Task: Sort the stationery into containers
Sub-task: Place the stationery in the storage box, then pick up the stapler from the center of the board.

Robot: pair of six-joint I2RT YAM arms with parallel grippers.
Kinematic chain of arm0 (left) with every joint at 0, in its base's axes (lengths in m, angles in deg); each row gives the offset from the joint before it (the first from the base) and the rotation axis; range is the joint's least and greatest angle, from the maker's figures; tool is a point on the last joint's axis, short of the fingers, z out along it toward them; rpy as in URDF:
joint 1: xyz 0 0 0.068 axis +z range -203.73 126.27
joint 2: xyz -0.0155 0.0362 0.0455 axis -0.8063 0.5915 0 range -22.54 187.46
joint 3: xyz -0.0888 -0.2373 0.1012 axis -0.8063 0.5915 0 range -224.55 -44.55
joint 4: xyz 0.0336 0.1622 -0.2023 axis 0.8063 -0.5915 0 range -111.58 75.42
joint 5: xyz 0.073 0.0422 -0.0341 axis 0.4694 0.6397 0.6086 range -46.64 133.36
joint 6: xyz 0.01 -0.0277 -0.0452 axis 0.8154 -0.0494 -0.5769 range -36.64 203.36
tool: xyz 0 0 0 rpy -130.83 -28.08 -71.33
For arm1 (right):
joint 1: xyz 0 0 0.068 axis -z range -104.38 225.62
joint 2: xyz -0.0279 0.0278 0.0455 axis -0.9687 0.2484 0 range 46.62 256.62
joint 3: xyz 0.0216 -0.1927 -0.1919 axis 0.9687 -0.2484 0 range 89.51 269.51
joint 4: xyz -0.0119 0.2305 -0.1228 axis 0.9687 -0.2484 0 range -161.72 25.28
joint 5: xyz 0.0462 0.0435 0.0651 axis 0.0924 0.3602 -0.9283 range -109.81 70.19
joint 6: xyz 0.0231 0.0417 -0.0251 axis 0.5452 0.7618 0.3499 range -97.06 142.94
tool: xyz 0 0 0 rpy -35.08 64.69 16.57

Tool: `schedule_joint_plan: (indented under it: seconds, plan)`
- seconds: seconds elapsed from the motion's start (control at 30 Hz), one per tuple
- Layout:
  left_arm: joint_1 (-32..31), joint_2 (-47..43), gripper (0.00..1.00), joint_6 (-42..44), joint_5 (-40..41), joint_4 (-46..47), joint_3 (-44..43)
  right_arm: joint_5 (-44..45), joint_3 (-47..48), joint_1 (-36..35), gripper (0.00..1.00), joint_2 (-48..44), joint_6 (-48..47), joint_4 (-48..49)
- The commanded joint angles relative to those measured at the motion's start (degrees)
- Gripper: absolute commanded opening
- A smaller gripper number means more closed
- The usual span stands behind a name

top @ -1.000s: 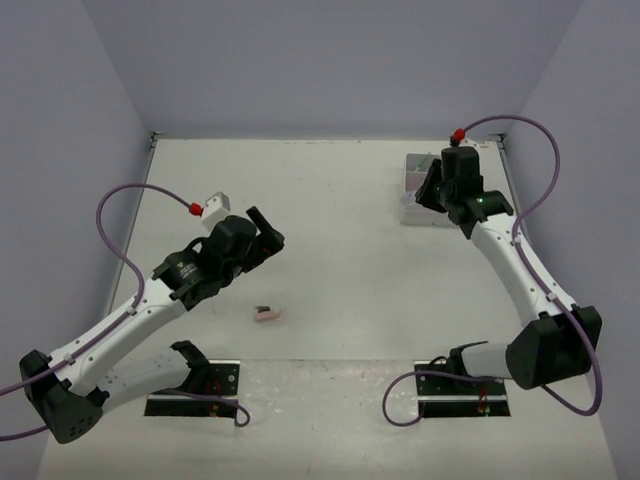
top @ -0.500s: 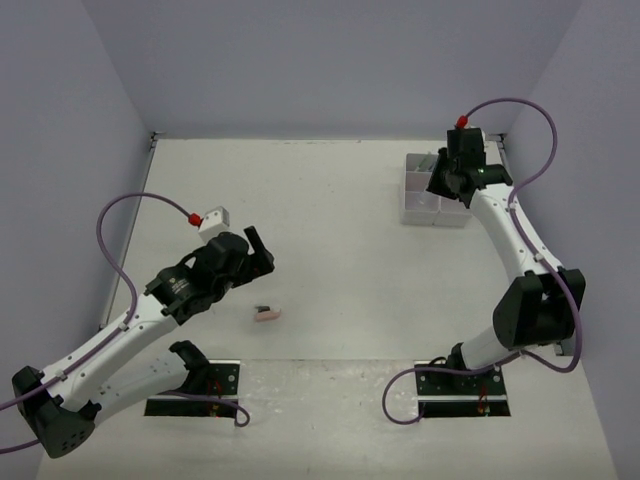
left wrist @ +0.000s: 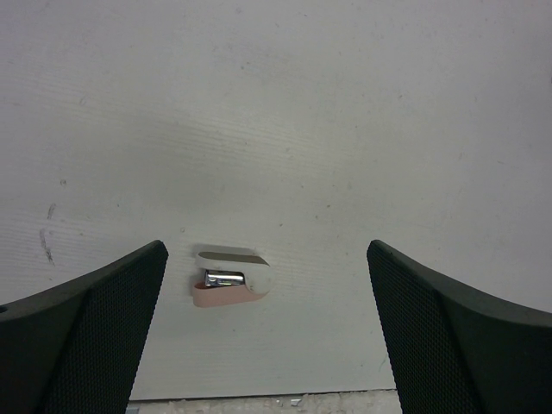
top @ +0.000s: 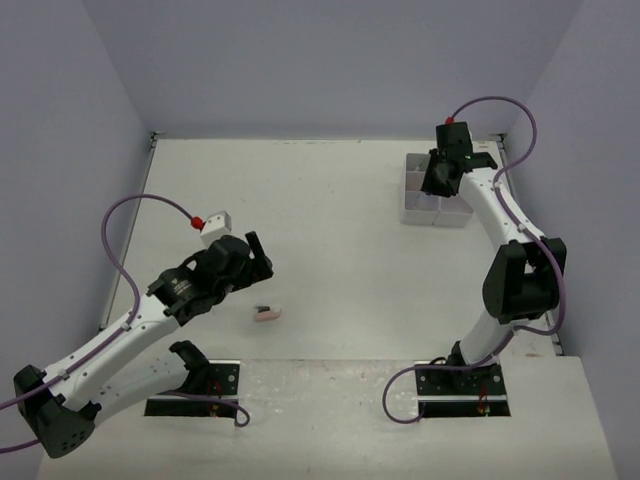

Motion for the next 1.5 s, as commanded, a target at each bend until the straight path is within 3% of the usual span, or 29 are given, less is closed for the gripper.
schedule_joint_plan:
  seconds: [0.0, 0.07, 0.13, 0.37, 0.53, 0.8, 0.9, 1.17, 1.47]
  plan:
    - [0.27, -0.29, 1.00, 1.26, 1.99, -0.39, 0.67, 0.64, 3.47, 0.24, 0.04, 1.00, -1.36, -0.27]
    - [0.12, 0.38, 1.00, 0.83, 2.00, -0.41, 0.85, 0.79, 4.86, 0.24, 0.13, 2.49, -1.75, -1.31]
    - [0.13, 1.41, 1.00, -0.07, 2.19, -0.74, 1.28, 0.81, 6.70, 0.24, 0.34, 3.69, -2.00, -2.44]
    - [0.12, 6.16, 1.00, -11.48, 3.10, -10.50, 1.79, 0.67, 10.77, -0.25, 0.60, 2.39, -2.28, -5.72]
    - [-0.08, 7.64, 1.00, -19.22, -0.87, -14.95, 3.85, 3.72, 7.66, -5.73, 0.61, -6.71, -1.96, -5.65]
    - [-2.77, 9.56, 1.00, -24.07, -5.52, -12.88, 7.71, 4.10, -12.32, -23.88, 0.69, -20.06, 1.58, 3.76]
    - [-3.45, 9.70, 0.99, -21.10, -6.40, -4.96, 9.56, 0.76, -18.07, -29.15, 0.69, -20.86, 2.69, 7.05]
    - [-3.74, 19.66, 0.97, -9.74, -6.39, 2.08, 6.37, -1.22, -24.26, -31.93, 0.69, -21.44, 3.37, 11.89]
    - [-5.33, 25.80, 0.96, -8.60, -7.59, 6.08, 6.14, -1.45, -25.47, -31.93, 0.69, -22.15, 2.84, 12.61]
